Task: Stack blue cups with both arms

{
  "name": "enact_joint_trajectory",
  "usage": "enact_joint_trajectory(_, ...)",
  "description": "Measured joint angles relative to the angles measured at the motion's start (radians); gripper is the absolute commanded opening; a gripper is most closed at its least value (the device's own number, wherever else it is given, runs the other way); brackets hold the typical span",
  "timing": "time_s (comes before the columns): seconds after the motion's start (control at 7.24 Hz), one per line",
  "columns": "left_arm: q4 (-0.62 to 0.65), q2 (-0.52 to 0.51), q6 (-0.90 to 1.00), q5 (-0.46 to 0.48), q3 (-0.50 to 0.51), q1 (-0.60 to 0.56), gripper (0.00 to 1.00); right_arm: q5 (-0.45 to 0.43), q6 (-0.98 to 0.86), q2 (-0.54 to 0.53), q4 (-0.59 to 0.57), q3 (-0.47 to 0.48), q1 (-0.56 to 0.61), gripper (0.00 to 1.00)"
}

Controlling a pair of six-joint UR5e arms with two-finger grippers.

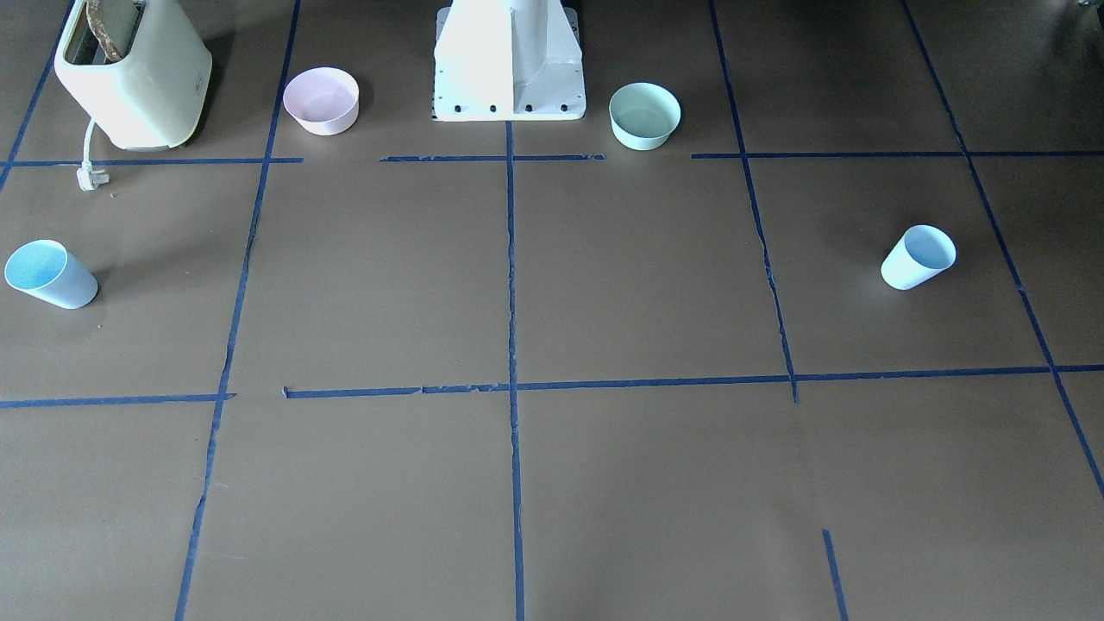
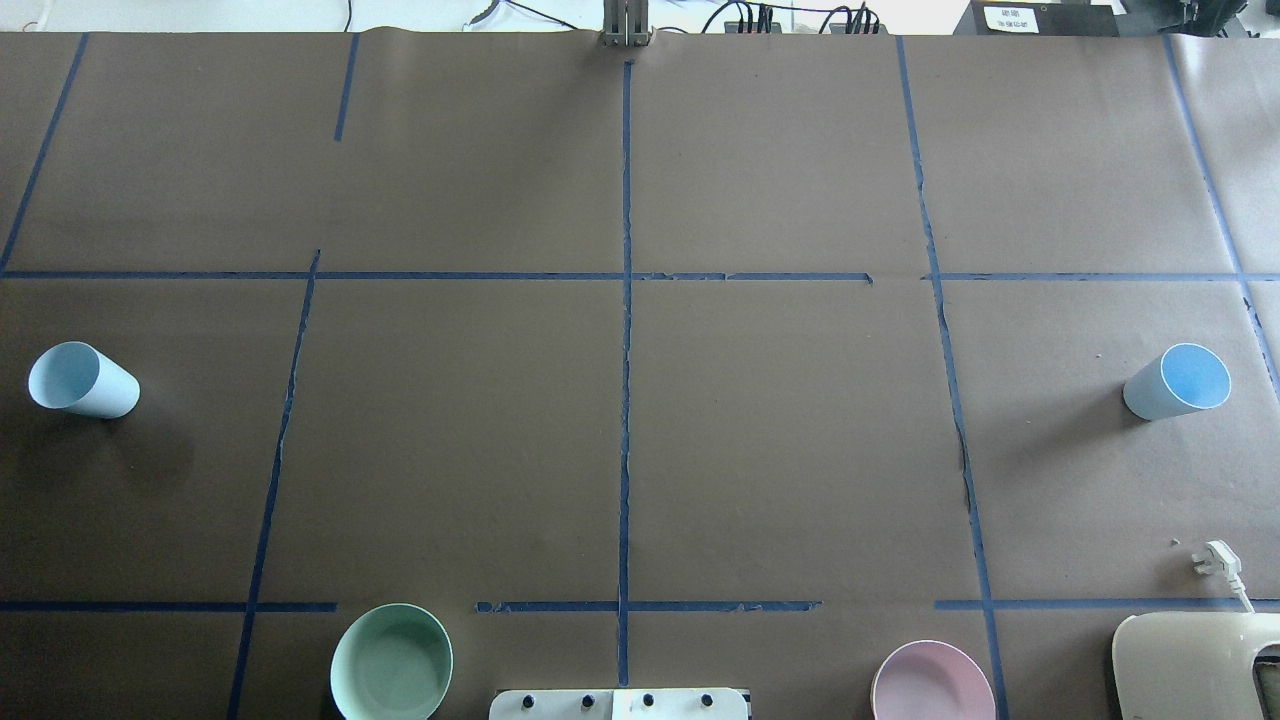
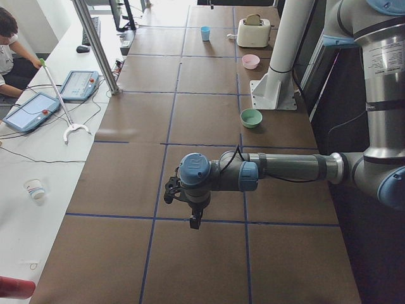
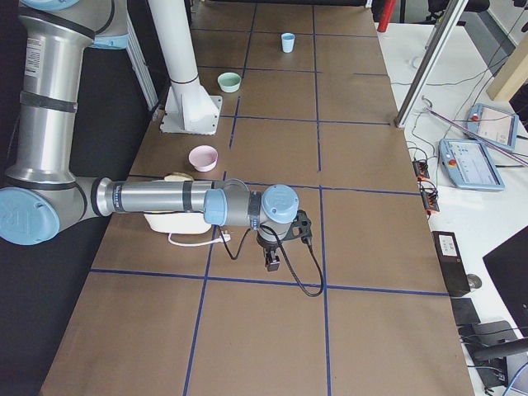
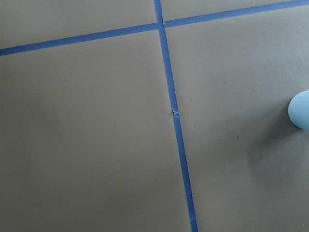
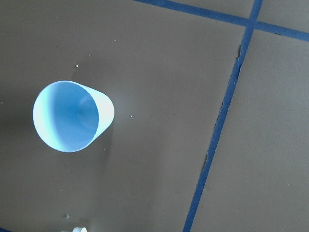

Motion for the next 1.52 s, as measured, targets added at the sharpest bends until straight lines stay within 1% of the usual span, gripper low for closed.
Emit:
enact_joint_trajectory(0.55, 0.002, 0.009, 0.000, 0.001, -0.003, 0.000, 1.00, 0.000, 0.000, 0.000, 0.000, 0.000, 0.000, 1.00)
enact_joint_trajectory(0.83, -0.011, -0.014, -0.005, -0.007, -0.010, 0.003, 1.00, -0.001, 0.000, 0.000, 0.000, 0.000, 0.000, 1.00)
enact_joint_trajectory(1.11, -0.091, -0.066, -0.007, -0.011, -0.013, 0.004, 1.00, -0.001, 0.000, 0.001, 0.000, 0.000, 0.000, 1.00)
enact_joint_trajectory(1.38, -0.140, -0.080, -0.007, -0.064, -0.005, 0.021, 1.00, -0.001, 0.000, 0.001, 0.000, 0.000, 0.000, 1.00)
enact_joint_trajectory(1.52, -0.162, -0.078, -0.034, -0.084, -0.009, 0.048, 1.00, -0.001, 0.000, 0.000, 0.000, -0.001, 0.000, 1.00)
